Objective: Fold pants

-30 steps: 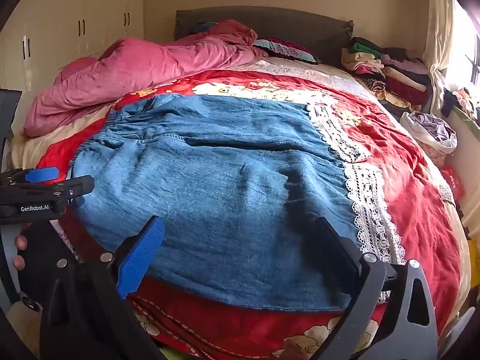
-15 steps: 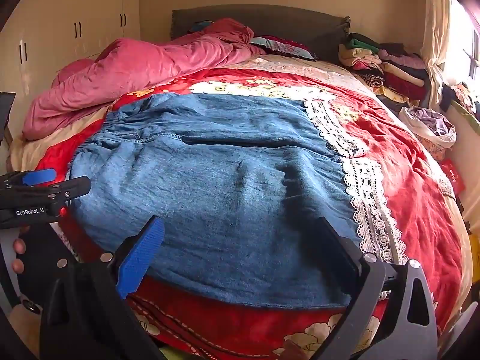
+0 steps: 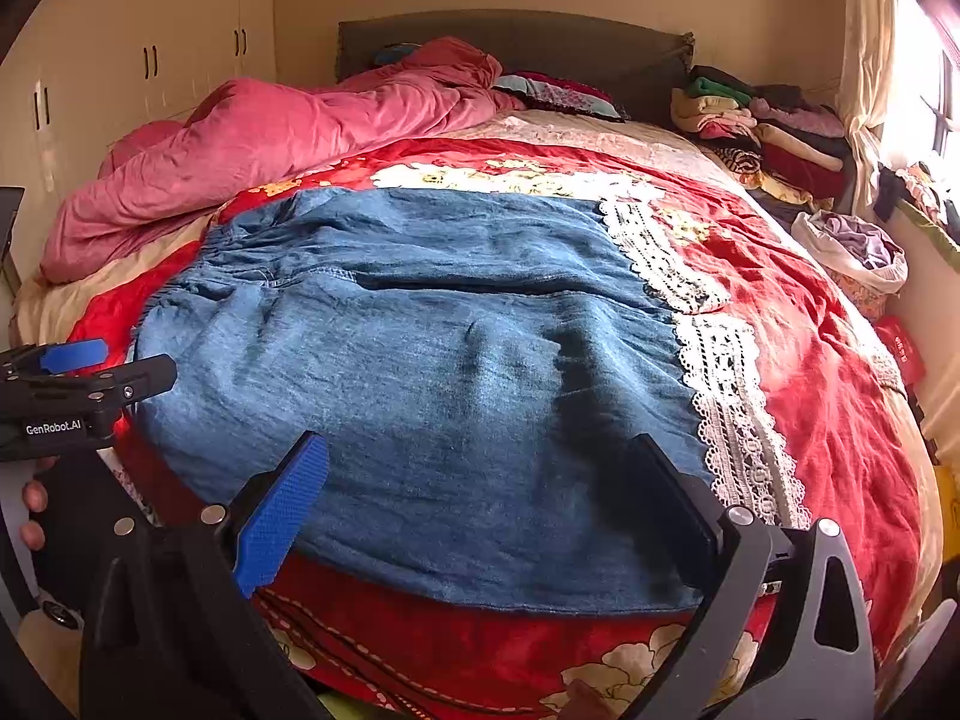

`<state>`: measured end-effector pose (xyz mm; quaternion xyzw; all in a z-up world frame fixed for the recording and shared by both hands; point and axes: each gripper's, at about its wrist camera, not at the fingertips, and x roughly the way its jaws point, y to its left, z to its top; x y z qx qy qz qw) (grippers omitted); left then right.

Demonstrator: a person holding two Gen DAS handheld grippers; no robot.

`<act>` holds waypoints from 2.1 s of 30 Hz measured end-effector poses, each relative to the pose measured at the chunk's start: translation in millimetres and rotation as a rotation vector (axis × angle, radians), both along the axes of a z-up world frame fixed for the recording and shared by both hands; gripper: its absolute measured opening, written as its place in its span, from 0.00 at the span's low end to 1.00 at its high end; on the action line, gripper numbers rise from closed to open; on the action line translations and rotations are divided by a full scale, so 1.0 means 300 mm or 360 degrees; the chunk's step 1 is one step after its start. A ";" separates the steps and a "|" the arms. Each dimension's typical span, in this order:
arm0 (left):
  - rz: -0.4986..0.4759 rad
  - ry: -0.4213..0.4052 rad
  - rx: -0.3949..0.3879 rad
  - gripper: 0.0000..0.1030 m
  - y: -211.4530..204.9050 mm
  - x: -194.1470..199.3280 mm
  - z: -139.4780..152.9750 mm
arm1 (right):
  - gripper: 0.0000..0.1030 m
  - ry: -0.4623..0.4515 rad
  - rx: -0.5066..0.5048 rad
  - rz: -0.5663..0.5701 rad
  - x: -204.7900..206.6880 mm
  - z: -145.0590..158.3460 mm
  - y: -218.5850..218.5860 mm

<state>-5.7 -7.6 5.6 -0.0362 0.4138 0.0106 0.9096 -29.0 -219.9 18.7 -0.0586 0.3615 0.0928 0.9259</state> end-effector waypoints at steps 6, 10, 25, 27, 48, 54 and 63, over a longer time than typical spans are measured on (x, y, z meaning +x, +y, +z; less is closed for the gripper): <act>0.0002 0.0000 0.0001 0.91 -0.001 0.000 0.000 | 0.96 0.0010 0.0001 0.0003 0.002 -0.004 -0.001; 0.0001 -0.0001 0.0001 0.91 -0.001 0.000 0.001 | 0.96 0.0010 -0.0003 -0.0004 0.002 -0.004 -0.001; -0.0004 -0.0011 -0.0001 0.91 -0.004 -0.003 0.010 | 0.96 0.0007 -0.0010 -0.0012 0.000 -0.001 -0.007; -0.0002 -0.0011 -0.0001 0.91 -0.005 -0.004 0.010 | 0.96 0.0006 -0.0010 -0.0013 0.000 -0.001 -0.006; 0.0017 0.0001 -0.0028 0.91 0.016 0.024 0.002 | 0.96 0.0013 0.0011 0.0046 0.060 0.002 0.029; 0.0052 -0.0013 -0.0037 0.91 0.059 0.077 0.019 | 0.96 0.0045 0.0019 0.0106 0.142 0.011 0.060; 0.0124 0.0005 -0.0063 0.91 0.178 0.207 0.028 | 0.96 0.0125 0.0072 0.0188 0.343 0.027 0.107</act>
